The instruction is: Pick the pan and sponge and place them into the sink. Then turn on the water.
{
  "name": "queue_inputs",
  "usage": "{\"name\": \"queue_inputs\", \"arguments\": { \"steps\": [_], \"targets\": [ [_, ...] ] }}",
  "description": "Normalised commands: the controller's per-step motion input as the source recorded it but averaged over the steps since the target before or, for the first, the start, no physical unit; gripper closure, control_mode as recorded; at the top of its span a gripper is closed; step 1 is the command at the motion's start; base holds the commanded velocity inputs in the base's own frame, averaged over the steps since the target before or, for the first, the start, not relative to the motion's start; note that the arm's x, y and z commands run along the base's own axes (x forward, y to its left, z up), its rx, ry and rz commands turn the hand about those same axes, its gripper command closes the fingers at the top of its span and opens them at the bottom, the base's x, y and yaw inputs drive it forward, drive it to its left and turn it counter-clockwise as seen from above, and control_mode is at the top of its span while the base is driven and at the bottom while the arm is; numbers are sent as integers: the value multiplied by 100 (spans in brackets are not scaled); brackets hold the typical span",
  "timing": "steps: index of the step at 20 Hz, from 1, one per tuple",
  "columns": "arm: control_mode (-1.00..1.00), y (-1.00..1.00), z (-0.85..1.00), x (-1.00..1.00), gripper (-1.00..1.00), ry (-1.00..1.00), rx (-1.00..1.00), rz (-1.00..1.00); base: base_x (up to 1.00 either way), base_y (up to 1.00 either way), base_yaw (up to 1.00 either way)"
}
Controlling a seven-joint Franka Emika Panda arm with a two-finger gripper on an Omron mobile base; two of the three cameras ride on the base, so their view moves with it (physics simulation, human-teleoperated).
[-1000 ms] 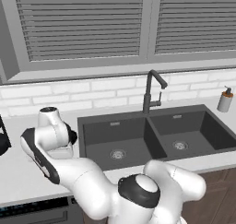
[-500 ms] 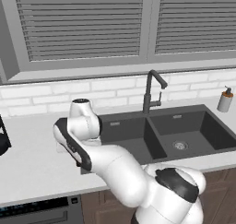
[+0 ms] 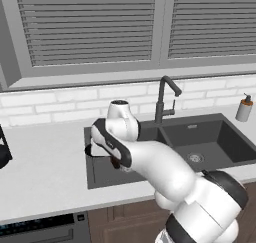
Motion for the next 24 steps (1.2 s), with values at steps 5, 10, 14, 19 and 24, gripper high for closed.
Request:
{"name": "queue_inputs", "arguments": {
  "steps": [5, 10, 14, 19, 24],
  "targets": [
    [-100, -82, -9, 32, 100, -1, 0, -7, 0, 0, 0],
    [-100, -40, -16, 51, 100, -3, 3, -20, 0, 0, 0],
    [-100, -16, -19, 46, 100, -6, 0, -28, 0, 0, 0],
    [-100, -3, -19, 38, 100, -5, -1, -34, 0, 0, 0],
    [-100, 0, -13, 42, 100, 0, -6, -29, 0, 0, 0]
  ]
}}
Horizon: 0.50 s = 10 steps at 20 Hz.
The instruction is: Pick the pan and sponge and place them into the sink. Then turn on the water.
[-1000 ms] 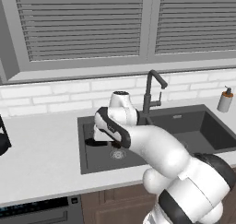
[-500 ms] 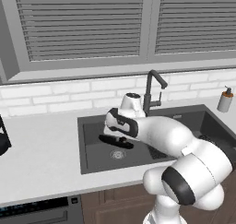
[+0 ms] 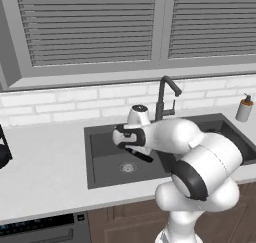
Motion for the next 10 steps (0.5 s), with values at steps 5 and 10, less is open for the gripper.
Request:
{"name": "queue_inputs", "arguments": {
  "steps": [5, 10],
  "targets": [
    [-100, 0, -21, 46, 100, 0, -6, -25, 0, 0, 0],
    [-100, 0, -21, 30, 100, 2, -2, -17, 0, 0, 0]
  ]
}}
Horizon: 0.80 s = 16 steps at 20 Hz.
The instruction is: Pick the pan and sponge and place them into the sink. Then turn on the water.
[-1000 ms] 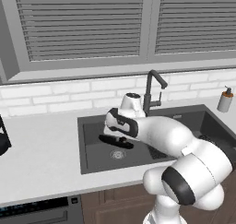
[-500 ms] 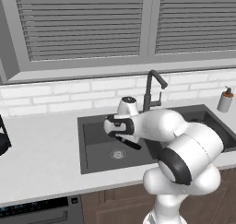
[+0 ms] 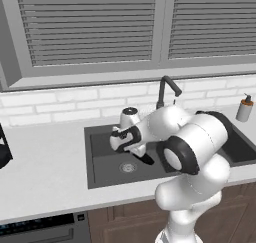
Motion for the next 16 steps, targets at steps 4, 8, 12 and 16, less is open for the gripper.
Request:
{"name": "queue_inputs", "arguments": {
  "steps": [4, 8, 12, 16],
  "targets": [
    [-100, 0, -24, 3, 100, 9, 0, -10, 0, 0, 0],
    [-100, 0, -41, -7, 100, 14, 0, -9, 0, 0, 0],
    [-100, -4, -40, -24, 100, 8, 1, -20, 0, 0, 0],
    [-100, -16, -16, -2, 100, 5, 0, -21, 0, 0, 0]
  ]
}}
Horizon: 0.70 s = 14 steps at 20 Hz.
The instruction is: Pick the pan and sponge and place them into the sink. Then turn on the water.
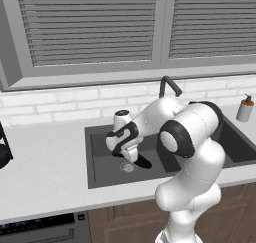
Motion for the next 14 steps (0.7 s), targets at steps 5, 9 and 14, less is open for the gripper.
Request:
{"name": "queue_inputs", "arguments": {
  "steps": [5, 9, 14],
  "targets": [
    [-100, -41, -21, -1, 100, 6, 0, -31, 0, 0, 0],
    [-100, -57, -27, -9, 100, 12, 2, -34, 0, 0, 0],
    [-100, -69, -11, 0, 100, 16, 0, -26, 0, 0, 0]
  ]
}}
